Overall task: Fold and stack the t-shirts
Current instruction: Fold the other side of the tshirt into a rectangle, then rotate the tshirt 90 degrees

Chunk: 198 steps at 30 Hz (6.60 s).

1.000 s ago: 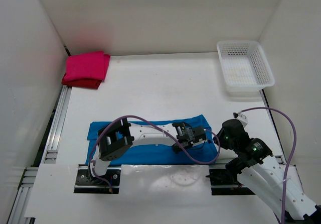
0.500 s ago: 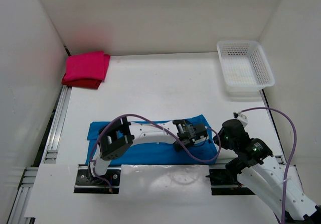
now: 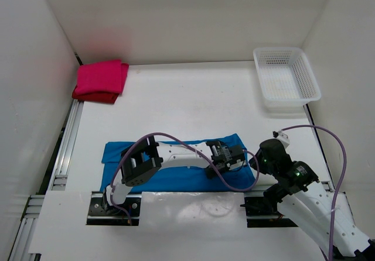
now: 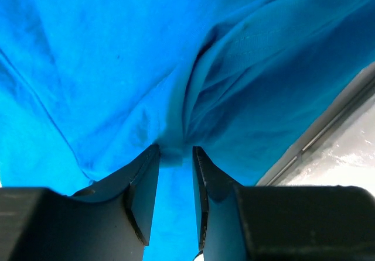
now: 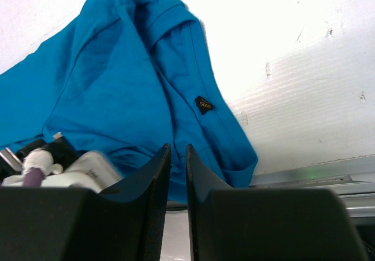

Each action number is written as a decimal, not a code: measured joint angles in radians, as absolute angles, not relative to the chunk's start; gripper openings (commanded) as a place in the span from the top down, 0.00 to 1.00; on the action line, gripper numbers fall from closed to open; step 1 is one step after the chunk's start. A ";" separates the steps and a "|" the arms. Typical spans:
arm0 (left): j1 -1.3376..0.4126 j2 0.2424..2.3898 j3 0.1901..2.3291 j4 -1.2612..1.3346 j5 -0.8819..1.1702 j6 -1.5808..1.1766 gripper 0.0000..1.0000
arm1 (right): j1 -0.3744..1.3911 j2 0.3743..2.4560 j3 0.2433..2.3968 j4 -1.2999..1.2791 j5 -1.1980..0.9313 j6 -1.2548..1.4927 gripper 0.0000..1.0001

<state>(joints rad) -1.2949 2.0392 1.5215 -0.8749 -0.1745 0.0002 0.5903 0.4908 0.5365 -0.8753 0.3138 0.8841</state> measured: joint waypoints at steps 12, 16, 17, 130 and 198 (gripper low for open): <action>-1.301 2.049 1.517 -0.859 -0.242 0.000 0.67 | 0.590 0.491 0.536 -0.883 0.316 0.884 0.78; -1.306 2.049 1.500 -0.851 -0.281 0.000 0.72 | 0.590 0.491 0.536 -0.883 0.316 0.884 0.78; -1.306 2.049 1.496 -0.851 -0.287 0.000 0.74 | 0.590 0.491 0.536 -0.883 0.316 0.884 0.78; 0.306 1.694 1.035 -0.784 -0.113 0.003 0.24 | 0.229 1.785 1.118 -0.526 0.061 0.880 0.31; 0.086 1.318 0.992 -0.887 0.000 0.000 0.16 | 1.011 1.931 1.131 -0.337 -0.463 1.163 0.30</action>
